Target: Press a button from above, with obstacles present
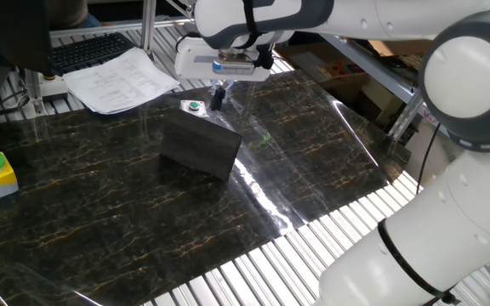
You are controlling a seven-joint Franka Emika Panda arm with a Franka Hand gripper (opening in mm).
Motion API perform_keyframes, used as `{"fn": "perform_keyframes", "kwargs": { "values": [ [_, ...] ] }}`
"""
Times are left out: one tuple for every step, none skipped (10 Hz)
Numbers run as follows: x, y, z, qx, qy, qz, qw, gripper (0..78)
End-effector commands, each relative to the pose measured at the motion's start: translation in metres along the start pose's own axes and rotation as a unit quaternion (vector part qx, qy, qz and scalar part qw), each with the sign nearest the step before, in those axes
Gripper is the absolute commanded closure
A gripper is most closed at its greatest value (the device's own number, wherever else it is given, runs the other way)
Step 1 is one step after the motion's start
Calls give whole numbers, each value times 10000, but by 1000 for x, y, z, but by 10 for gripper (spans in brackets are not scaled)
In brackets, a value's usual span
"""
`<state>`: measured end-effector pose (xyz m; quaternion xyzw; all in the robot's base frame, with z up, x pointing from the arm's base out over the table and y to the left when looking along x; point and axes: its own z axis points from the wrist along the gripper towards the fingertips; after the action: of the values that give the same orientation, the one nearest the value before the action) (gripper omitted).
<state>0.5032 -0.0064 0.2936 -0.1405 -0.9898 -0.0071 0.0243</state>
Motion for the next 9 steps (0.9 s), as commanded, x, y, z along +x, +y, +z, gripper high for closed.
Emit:
{"fn": "perform_keyframes", "kwargs": {
  "values": [
    [-17, -11, 6, 38, -10, -220, 9998, 776],
    [-26, -17, 9, 108, -34, -274, 9996, 776],
    [-31, -21, 10, 114, -43, -315, 9994, 776],
    [-37, -24, 12, 115, -49, -333, 9994, 776],
    [-43, -25, 12, 121, -47, -324, 9994, 776],
    [-46, -26, 12, 129, -46, -316, 9994, 776],
    [-53, -29, 13, 157, -51, -296, 9994, 776],
    [-59, -32, 13, 181, -56, -290, 9994, 776],
    [-67, -33, 12, 179, -52, -286, 9994, 776]
  ]
}}
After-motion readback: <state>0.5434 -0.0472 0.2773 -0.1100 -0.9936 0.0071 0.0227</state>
